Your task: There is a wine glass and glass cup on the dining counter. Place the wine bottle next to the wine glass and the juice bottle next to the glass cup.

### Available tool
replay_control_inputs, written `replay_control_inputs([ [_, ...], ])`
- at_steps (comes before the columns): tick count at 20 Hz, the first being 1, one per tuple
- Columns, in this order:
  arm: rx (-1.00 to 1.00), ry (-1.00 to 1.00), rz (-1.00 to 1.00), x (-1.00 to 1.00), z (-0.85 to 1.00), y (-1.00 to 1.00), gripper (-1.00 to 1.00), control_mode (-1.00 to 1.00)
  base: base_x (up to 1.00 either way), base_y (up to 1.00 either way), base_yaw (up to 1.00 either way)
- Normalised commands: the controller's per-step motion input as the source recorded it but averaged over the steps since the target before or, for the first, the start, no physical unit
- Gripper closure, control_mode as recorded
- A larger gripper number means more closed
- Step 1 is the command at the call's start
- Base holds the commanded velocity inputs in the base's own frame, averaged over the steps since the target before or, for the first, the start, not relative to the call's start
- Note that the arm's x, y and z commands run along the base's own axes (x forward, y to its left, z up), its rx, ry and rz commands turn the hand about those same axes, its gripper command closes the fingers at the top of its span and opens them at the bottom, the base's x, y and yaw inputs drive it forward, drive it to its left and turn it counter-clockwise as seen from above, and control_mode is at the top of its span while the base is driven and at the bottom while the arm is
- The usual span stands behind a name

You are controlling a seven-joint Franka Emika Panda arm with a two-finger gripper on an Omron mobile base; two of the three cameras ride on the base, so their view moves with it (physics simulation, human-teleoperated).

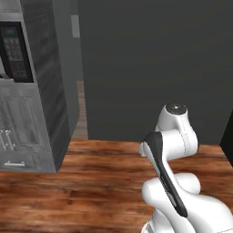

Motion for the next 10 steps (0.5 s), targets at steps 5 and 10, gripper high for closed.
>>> replay_control_inputs([
  [5,0.00,0.00,0.00,0.00,0.00,0.00,-1.00,1.00,0.84,0.05,0.01],
  [10,0.00,0.00,0.00,0.00,0.00,0.00,-1.00,1.00,0.60,0.26,0.27],
])
